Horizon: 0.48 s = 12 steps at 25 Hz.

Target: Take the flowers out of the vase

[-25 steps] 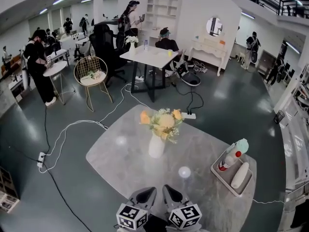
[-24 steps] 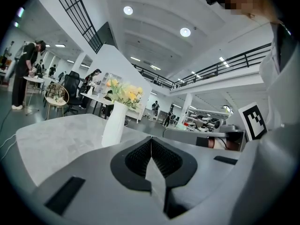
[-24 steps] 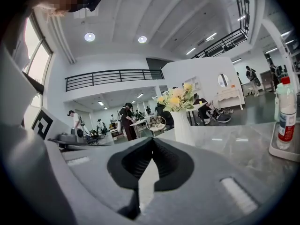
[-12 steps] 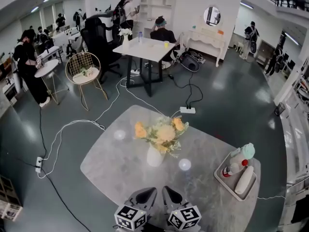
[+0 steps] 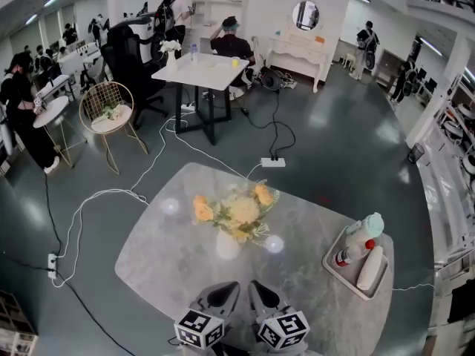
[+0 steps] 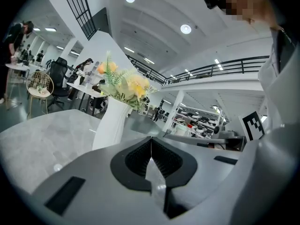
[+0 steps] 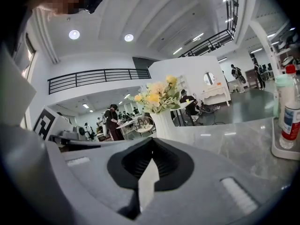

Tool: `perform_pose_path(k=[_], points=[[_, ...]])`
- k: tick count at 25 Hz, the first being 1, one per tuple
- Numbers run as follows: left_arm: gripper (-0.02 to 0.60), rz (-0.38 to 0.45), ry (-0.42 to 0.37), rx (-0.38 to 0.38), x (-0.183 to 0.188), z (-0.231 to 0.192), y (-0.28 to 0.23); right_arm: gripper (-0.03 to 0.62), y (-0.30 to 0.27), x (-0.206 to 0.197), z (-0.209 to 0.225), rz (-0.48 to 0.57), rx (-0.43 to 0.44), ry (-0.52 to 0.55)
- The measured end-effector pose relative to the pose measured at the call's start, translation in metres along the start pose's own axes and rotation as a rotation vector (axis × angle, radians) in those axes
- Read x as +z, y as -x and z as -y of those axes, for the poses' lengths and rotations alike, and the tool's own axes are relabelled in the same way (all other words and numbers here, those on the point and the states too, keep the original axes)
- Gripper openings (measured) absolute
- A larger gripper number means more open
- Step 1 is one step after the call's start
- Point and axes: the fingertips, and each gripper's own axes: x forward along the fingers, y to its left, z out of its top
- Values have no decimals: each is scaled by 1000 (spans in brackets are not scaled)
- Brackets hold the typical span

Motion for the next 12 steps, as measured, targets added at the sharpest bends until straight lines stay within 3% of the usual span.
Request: perform_pose_path(k=[12], points=[[3,-12,-58,-104,38,-20,-4,0,-12,45,-9,112,-100,64]])
